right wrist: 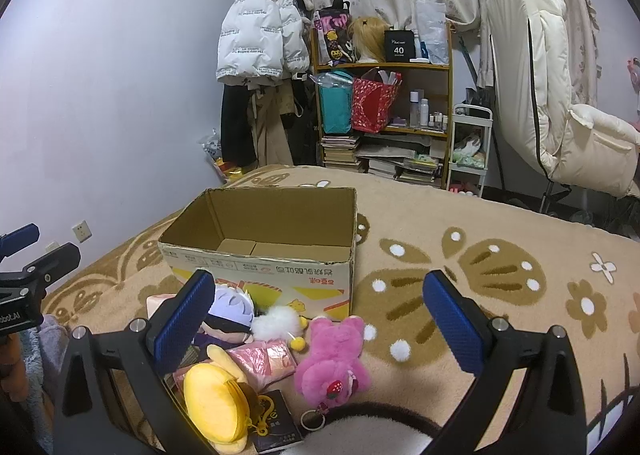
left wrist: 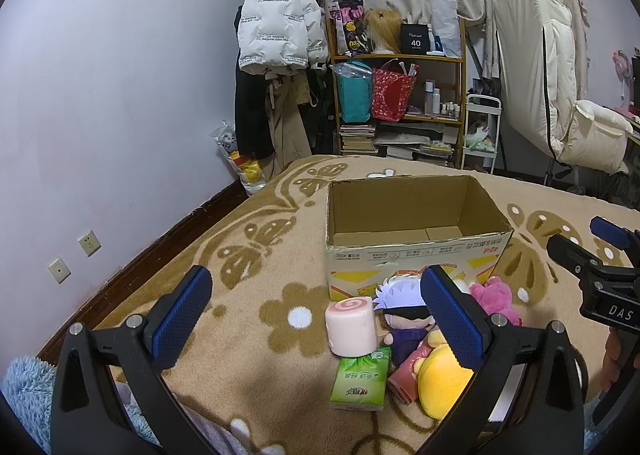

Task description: Organize soft objects

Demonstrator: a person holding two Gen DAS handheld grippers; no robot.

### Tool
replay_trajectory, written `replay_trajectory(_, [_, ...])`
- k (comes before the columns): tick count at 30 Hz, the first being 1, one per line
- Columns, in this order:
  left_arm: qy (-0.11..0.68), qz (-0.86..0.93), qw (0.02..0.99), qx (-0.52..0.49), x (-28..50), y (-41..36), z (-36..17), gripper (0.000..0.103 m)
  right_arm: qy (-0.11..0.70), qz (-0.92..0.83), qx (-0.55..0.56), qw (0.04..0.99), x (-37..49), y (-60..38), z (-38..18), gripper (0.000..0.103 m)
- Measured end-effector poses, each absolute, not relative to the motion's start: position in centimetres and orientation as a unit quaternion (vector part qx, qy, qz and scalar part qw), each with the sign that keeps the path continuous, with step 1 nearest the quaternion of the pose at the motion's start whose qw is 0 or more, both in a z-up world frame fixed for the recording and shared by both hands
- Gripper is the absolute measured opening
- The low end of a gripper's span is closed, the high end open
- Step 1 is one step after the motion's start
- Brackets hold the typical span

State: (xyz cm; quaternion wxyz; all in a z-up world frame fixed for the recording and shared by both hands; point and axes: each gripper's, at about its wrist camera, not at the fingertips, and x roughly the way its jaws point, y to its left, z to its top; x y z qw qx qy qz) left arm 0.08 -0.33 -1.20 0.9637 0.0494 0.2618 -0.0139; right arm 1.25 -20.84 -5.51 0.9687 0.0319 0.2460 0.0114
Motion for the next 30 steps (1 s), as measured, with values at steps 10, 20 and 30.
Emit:
replay_trajectory(10, [0.262,-0.016,0.964,0.052,0.03,-0.25,-1.37,0.103,0.246,0.011,0.032,0.969,1.29,-20.82,-5.55,0.103])
replay_trajectory(20, [0.262,-0.015,0.964,0.052,0.02,-0.33,-1.38,0.103,0.246,0.011,0.033,0.969,1.28,-20.83,-5.52,0.103])
replay_trajectory(30, [0.260,-0.015,0.964,0.055,-0.01,-0.34,-1.38,0.103,0.246,0.011,0.033,0.969,1.29,-20.83,-5.52,0.103])
